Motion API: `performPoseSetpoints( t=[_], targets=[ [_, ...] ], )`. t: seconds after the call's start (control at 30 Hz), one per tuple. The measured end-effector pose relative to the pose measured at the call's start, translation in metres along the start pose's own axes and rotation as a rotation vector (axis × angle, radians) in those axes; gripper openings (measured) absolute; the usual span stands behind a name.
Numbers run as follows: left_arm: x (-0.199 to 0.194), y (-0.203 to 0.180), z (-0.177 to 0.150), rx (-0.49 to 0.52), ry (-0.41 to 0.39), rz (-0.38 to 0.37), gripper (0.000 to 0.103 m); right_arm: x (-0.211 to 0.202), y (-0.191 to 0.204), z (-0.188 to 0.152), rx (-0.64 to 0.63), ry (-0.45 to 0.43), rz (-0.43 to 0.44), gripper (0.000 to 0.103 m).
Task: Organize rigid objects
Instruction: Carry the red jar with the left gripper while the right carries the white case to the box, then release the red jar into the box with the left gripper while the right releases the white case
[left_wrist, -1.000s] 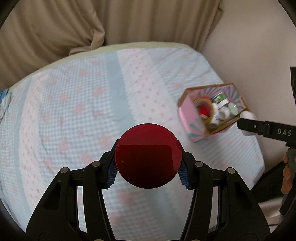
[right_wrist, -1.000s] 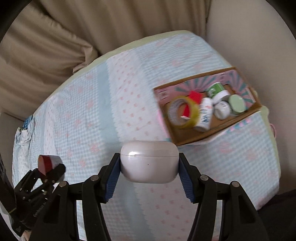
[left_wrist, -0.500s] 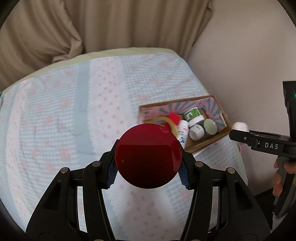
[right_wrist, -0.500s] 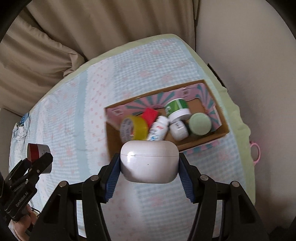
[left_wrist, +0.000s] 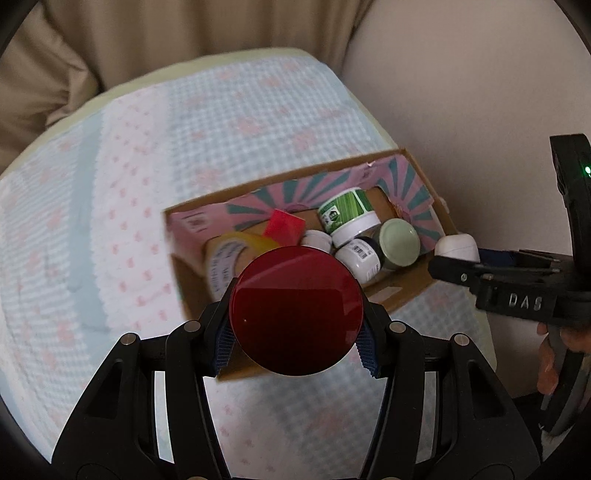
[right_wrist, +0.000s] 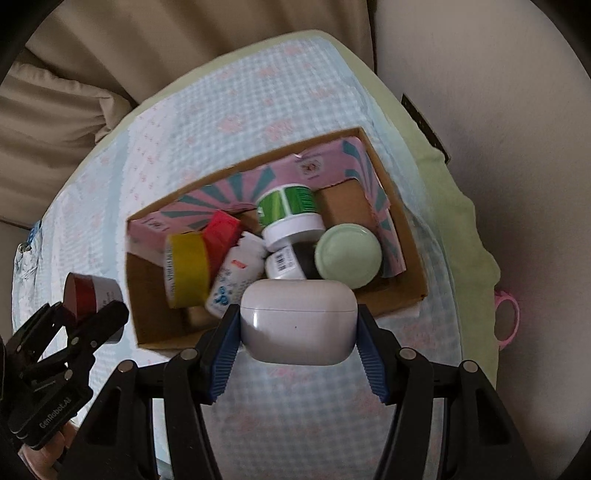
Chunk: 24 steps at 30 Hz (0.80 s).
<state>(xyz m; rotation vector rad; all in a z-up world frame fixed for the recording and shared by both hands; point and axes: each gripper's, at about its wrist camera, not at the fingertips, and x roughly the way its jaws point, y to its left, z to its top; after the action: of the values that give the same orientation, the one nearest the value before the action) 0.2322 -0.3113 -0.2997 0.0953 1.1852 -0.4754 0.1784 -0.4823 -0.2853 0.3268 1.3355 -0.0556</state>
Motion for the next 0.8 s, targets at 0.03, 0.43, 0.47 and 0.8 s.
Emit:
performPoseSetpoints(
  t=[0.03,0.43,0.47,0.8],
  targets=[
    [0.008,-0.001,0.005,0.005,0.012,-0.001,0.051,0.006,-0.003,0.002,-0.003,0.003,0.001,0.056],
    [0.088,-0.011,0.053,0.096,0.112,0.004,0.051,0.056,0.006,0.003,-0.128,-0.008,0.040,0.056],
    [0.090,-0.011,0.055,0.100,0.116,0.003,0.051,0.058,0.006,0.001,-0.132,-0.005,0.048,0.056],
    [0.074,-0.004,0.066,0.104,0.093,0.028,0.103,0.056,0.019,-0.017,-0.185,-0.031,0.073,0.103]
  ],
)
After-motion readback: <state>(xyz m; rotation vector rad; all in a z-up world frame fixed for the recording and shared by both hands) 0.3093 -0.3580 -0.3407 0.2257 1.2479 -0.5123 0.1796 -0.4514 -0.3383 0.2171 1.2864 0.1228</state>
